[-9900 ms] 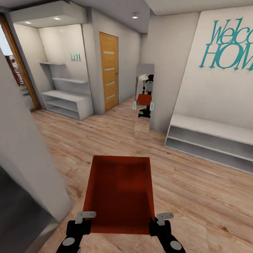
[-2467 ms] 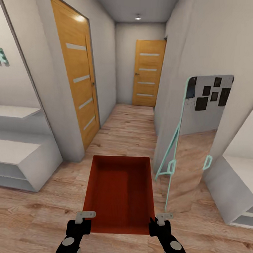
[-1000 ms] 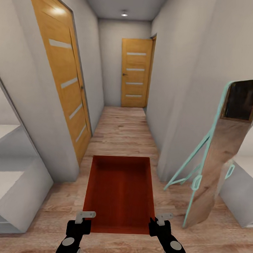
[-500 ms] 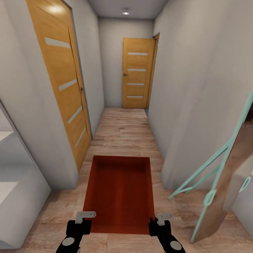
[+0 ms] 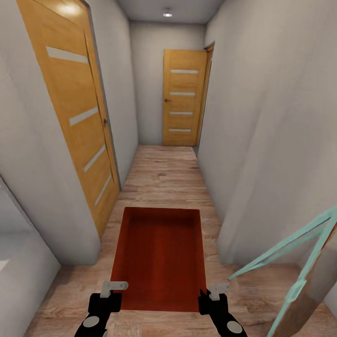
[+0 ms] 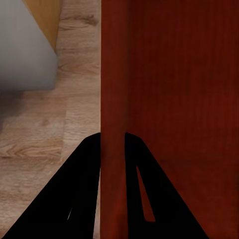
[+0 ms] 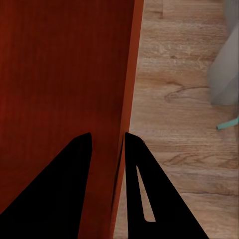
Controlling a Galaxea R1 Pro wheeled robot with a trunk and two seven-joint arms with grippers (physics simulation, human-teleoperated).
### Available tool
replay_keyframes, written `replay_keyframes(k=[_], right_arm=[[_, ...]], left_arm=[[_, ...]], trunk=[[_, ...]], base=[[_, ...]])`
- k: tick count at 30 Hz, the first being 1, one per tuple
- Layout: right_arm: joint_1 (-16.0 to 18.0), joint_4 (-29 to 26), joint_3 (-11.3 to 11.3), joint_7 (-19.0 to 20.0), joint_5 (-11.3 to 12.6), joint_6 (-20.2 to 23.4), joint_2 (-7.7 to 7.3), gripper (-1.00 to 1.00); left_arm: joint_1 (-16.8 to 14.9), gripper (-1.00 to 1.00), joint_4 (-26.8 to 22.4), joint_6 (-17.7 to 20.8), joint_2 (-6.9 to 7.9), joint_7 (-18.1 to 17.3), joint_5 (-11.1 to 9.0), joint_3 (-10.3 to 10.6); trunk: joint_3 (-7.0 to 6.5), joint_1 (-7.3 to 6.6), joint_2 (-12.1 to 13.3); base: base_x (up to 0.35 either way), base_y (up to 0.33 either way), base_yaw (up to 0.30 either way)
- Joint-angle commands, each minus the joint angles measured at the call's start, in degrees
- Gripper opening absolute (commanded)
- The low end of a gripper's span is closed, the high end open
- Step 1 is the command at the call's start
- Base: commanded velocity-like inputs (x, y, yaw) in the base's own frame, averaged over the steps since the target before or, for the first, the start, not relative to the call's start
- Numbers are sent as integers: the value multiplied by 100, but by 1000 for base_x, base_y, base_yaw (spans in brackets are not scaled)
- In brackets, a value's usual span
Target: Move the two storage containers from the living room to the garage. In the garage, place one container on the floor and stack the other container on top of it (either order is fine).
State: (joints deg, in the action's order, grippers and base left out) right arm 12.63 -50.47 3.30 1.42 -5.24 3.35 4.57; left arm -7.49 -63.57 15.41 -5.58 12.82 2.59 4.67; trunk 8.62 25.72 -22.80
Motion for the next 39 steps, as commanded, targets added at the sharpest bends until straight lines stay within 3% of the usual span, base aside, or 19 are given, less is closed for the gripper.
replay_keyframes(k=[1, 39], right_arm=[[5, -25, -4, 29, -47, 44, -3, -100], [5, -7, 27, 25, -42, 35, 0, -100]], left_arm=[[-3, -100, -6, 50, 5, 54, 40, -168], [-2, -100, -6, 33, -1, 47, 40, -168]], trunk=[[11, 7, -12], [11, 7, -12]], base=[[327, 0, 0], [327, 0, 0]])
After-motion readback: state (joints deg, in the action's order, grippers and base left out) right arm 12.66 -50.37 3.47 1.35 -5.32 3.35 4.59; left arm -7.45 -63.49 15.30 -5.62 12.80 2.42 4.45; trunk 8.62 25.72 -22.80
